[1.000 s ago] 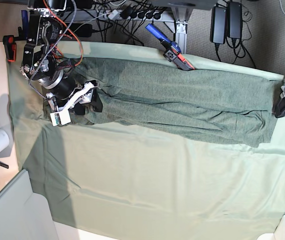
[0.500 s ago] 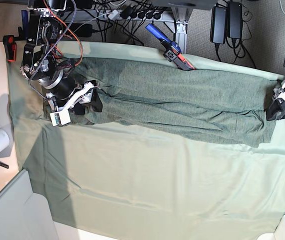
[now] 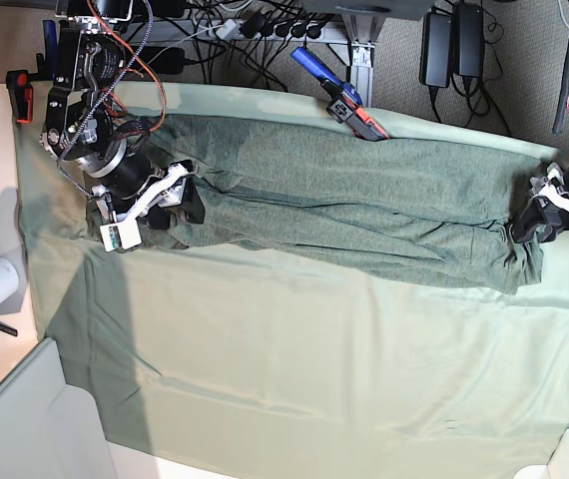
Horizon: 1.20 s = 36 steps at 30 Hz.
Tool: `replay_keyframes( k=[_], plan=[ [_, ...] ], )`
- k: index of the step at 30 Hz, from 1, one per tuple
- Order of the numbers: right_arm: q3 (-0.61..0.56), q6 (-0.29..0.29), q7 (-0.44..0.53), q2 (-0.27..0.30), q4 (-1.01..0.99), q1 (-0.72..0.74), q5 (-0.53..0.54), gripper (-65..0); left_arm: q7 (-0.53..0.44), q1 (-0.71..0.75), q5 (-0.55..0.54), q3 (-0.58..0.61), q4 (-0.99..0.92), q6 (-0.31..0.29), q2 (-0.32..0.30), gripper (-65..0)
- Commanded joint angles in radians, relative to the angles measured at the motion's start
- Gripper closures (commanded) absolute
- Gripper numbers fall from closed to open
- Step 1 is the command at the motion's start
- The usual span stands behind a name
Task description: Fold the T-shirt properly
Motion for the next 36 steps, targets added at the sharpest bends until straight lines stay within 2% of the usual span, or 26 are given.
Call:
replay_keyframes(
  k=[1, 3, 9, 10, 13, 19, 24, 30, 36],
  plan=[
    [0.009, 0.001, 0.019, 0.013, 0.019, 0.013, 0.014, -36.0, 0.016, -0.004, 0.024, 0.000, 0.010, -0.005, -0.011, -36.5],
    [0.009, 0.001, 0.019, 0.013, 0.019, 0.013, 0.014, -36.0, 0.014, -0.004, 0.026, 0.000, 0.010, -0.005, -0.011, -33.9],
    [0.009, 0.001, 0.019, 0.013, 0.019, 0.013, 0.014, -36.0, -0.016, -0.005, 0.024, 0.001, 0.010, -0.009, -0.008, -2.6],
    [0.009, 0.001, 0.019, 0.013, 0.019, 0.013, 0.014, -36.0, -0.016, -0.005, 0.024, 0.001, 0.010, -0.023, -0.008, 0.0],
    [0.009, 0.001, 0.020, 0.013, 0.019, 0.013, 0.014, -36.0, -0.016, -0.005, 0.025, 0.001, 0.010, -0.090, -0.008, 0.0],
    [0.017, 0.001, 0.020, 0.014, 0.019, 0.014, 0.007, -36.0, -0.016, -0.011, 0.040, -0.011, 0.040, -0.090, -0.011, 0.0],
    [0.075, 0.001, 0.020, 0.014, 0.019, 0.036, 0.014, -36.0, -0.016, -0.041, 0.087, -0.047, 0.057, -0.090, -0.020, 0.0],
    [0.142, 0.001, 0.016, 0.014, 0.019, 0.070, 0.019, -36.0, -0.045, -0.084, 0.192, -0.047, 0.057, -0.090, -0.041, 0.0],
    [0.145, 0.001, 0.015, 0.014, 0.019, 0.074, 0.019, -36.0, -0.058, -0.132, 0.253, -0.046, 0.055, -0.072, -0.080, 0.0]
  ],
)
